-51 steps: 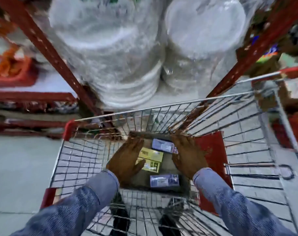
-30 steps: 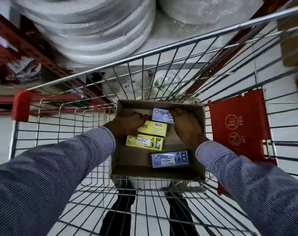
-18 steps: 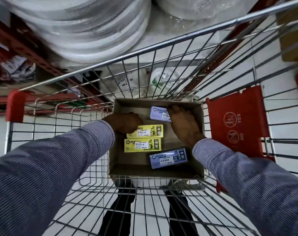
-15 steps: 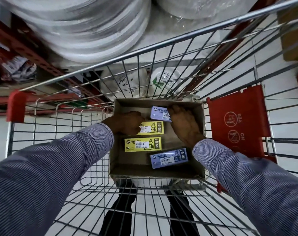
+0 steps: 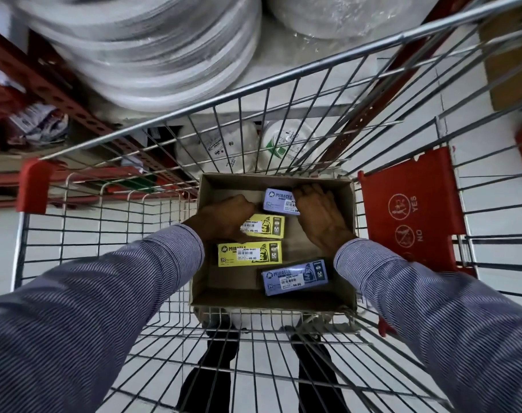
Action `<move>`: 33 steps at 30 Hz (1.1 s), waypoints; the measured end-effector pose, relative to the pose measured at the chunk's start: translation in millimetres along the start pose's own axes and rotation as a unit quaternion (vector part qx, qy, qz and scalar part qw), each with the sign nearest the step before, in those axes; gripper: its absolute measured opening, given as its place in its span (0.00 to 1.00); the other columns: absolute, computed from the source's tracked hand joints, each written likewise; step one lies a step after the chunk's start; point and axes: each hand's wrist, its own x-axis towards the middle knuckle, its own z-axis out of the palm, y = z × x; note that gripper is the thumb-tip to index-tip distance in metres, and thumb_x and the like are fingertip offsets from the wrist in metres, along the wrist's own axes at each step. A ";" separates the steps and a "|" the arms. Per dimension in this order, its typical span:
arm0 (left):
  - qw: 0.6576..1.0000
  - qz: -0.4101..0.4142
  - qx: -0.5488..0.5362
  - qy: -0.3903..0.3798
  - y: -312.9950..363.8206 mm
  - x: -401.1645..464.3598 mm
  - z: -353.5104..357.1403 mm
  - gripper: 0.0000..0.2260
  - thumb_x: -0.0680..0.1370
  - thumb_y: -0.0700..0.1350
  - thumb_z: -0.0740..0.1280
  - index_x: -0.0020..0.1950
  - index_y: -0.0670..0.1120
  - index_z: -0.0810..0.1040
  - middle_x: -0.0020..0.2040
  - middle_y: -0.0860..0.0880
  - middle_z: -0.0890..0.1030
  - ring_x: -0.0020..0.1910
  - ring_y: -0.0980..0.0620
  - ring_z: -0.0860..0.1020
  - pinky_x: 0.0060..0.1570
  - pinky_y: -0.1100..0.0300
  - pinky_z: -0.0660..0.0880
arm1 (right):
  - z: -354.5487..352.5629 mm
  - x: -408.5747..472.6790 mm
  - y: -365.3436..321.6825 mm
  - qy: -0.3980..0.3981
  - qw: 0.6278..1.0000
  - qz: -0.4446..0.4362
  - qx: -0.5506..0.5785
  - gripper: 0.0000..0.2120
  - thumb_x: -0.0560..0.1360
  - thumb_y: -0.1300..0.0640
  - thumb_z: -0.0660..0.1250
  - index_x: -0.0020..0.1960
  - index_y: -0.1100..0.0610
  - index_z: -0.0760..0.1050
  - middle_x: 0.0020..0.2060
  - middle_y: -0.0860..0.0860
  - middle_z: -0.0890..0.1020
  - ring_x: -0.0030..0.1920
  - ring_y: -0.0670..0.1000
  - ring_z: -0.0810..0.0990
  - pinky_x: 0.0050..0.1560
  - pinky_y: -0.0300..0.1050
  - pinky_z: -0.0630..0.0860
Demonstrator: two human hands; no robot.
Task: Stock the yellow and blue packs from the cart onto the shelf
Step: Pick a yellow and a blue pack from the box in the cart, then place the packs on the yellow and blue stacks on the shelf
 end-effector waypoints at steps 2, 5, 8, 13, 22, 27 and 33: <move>1.000 -0.001 0.018 0.010 8.6 -14.9 -6.3 0.27 0.69 0.52 0.77 0.64 0.46 0.72 0.61 0.43 0.77 0.60 0.43 0.75 0.55 0.50 0.77 | -13.8 -10.0 -1.4 0.020 1.000 0.007 0.008 0.24 0.71 0.68 0.64 0.66 0.61 0.68 0.65 0.58 0.73 0.67 0.59 0.67 0.62 0.61 0.70; 0.999 -0.012 0.036 0.020 15.8 -30.6 -9.6 0.30 0.68 0.50 0.78 0.66 0.45 0.72 0.64 0.43 0.76 0.62 0.44 0.74 0.57 0.50 0.75 | -26.2 -19.7 -5.6 0.009 0.999 0.022 0.039 0.26 0.69 0.66 0.68 0.66 0.60 0.69 0.64 0.59 0.73 0.66 0.61 0.68 0.63 0.61 0.71; 0.998 -0.014 0.035 0.048 31.0 -69.3 -36.4 0.30 0.67 0.50 0.78 0.66 0.46 0.73 0.63 0.44 0.78 0.61 0.44 0.75 0.58 0.49 0.76 | -70.3 -35.7 -14.2 0.007 0.998 0.002 0.058 0.24 0.65 0.60 0.72 0.60 0.58 0.73 0.58 0.59 0.77 0.60 0.61 0.74 0.58 0.57 0.75; 0.985 0.003 0.042 0.167 54.3 -160.7 -105.7 0.27 0.67 0.67 0.68 0.61 0.57 0.74 0.56 0.55 0.82 0.51 0.53 0.81 0.47 0.56 0.79 | -180.2 -65.1 -32.2 0.052 0.995 -0.029 0.083 0.13 0.58 0.56 0.73 0.41 0.55 0.75 0.43 0.56 0.81 0.44 0.60 0.80 0.42 0.48 0.79; 0.937 -0.022 0.083 0.337 121.4 -359.6 -254.0 0.17 0.65 0.61 0.72 0.49 0.55 0.80 0.42 0.54 0.84 0.38 0.56 0.82 0.36 0.58 0.80 | -410.5 -151.0 -68.8 0.194 0.974 -0.098 0.059 0.12 0.56 0.49 0.72 0.36 0.52 0.75 0.30 0.47 0.76 0.37 0.54 0.80 0.30 0.42 0.68; 0.906 -0.058 0.126 0.401 151.5 -446.5 -324.7 0.18 0.61 0.58 0.67 0.49 0.56 0.78 0.39 0.56 0.82 0.35 0.59 0.78 0.35 0.58 0.78 | -529.8 -202.4 -93.8 0.263 0.959 -0.102 0.007 0.23 0.52 0.44 0.73 0.46 0.50 0.79 0.38 0.48 0.83 0.38 0.49 0.79 0.34 0.44 0.77; 0.857 -0.056 0.154 0.489 178.2 -525.7 -395.7 0.20 0.59 0.58 0.67 0.49 0.57 0.78 0.39 0.59 0.81 0.36 0.61 0.77 0.33 0.65 0.75 | -636.0 -246.6 -107.4 0.372 0.921 -0.116 -0.009 0.24 0.51 0.44 0.73 0.47 0.47 0.79 0.37 0.45 0.83 0.36 0.48 0.78 0.30 0.41 0.73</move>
